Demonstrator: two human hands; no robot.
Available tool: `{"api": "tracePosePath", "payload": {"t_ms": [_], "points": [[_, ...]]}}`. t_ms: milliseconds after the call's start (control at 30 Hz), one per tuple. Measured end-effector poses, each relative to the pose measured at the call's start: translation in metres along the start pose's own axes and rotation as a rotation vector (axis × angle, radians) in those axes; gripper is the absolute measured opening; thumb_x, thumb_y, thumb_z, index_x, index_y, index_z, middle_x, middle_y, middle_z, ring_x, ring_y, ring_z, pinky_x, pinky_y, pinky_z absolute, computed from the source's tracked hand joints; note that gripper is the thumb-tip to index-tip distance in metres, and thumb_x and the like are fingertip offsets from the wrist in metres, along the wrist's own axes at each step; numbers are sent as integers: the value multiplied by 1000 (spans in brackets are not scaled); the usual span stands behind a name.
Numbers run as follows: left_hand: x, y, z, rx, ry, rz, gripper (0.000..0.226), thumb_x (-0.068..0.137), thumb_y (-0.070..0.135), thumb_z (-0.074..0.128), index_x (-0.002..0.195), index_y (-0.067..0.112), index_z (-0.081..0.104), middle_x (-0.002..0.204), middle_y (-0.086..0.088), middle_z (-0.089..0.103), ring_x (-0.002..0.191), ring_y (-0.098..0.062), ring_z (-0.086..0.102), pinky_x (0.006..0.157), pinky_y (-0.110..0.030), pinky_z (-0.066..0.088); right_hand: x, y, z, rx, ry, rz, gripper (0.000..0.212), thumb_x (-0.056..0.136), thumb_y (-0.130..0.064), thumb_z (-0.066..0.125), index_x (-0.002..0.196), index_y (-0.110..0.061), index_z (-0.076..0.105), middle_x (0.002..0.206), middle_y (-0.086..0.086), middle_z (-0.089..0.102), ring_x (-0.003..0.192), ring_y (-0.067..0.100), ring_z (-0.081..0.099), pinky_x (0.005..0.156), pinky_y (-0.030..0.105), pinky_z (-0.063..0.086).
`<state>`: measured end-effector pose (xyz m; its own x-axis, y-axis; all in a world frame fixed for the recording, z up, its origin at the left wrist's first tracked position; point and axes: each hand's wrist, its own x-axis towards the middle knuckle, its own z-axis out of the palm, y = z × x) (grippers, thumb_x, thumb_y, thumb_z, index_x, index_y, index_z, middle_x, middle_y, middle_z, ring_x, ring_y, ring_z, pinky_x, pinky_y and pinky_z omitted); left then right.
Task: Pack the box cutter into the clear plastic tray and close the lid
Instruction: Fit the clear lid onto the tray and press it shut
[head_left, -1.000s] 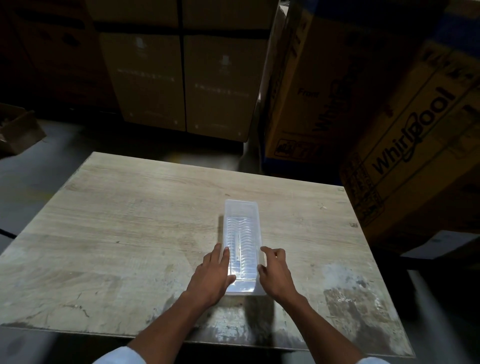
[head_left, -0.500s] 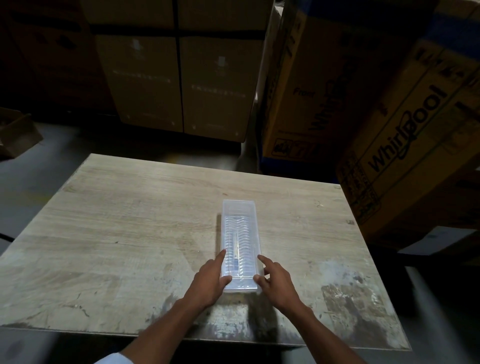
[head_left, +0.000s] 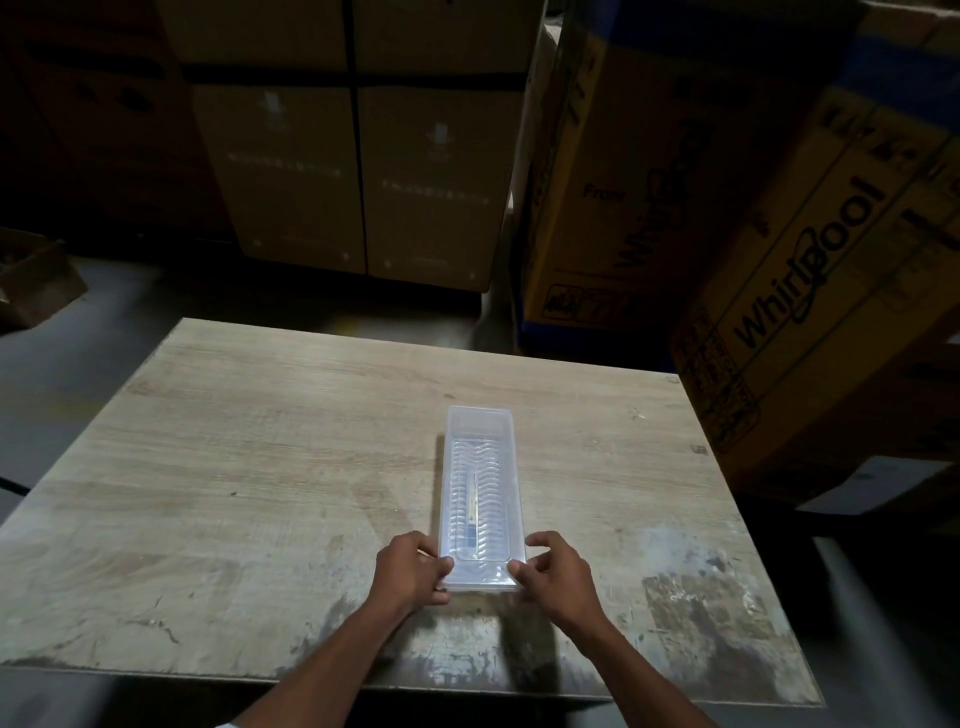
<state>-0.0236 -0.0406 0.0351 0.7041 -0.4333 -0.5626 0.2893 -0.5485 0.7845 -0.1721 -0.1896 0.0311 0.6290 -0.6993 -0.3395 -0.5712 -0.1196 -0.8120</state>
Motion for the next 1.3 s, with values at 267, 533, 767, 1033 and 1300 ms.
{"api": "tracePosePath", "payload": {"t_ms": [267, 533, 767, 1033, 1300], "points": [[2, 7, 0, 7, 22, -56, 18, 88, 2, 75, 78, 2, 60, 81, -20, 68, 46, -21, 66, 48, -28, 59, 2, -1, 1, 296, -52, 241, 24, 83, -6, 80, 102, -5, 67, 73, 22, 69, 56, 27, 68, 59, 37, 61], [4, 10, -2, -26, 13, -135, 20, 87, 4, 77, 77, -2, 62, 81, -20, 69, 47, -23, 68, 50, -32, 62, -4, 2, 6, 373, 47, 332, 26, 80, -16, 85, 88, 4, 70, 67, 15, 72, 56, 24, 67, 63, 39, 61], [-2, 12, 1, -57, 41, -200, 25, 87, 5, 77, 73, -4, 59, 77, -23, 68, 46, -27, 68, 50, -38, 63, -7, -6, 9, 361, 45, 347, 24, 88, -16, 77, 81, 0, 62, 66, 20, 69, 53, 24, 65, 59, 36, 60], [-2, 4, 1, -102, 12, -246, 19, 87, 5, 76, 80, -5, 62, 75, -21, 66, 48, -26, 66, 43, -31, 57, -10, -10, 10, 351, 33, 368, 24, 90, -14, 75, 72, -5, 62, 63, 18, 67, 52, 22, 62, 57, 33, 56], [2, 2, 4, 313, 90, 15, 20, 88, 24, 75, 102, 13, 64, 102, -15, 74, 88, -27, 72, 84, -39, 59, -6, -8, 13, 234, -2, 361, 49, 92, -16, 70, 46, -18, 53, 53, 10, 57, 51, 23, 52, 55, 32, 46]]}}
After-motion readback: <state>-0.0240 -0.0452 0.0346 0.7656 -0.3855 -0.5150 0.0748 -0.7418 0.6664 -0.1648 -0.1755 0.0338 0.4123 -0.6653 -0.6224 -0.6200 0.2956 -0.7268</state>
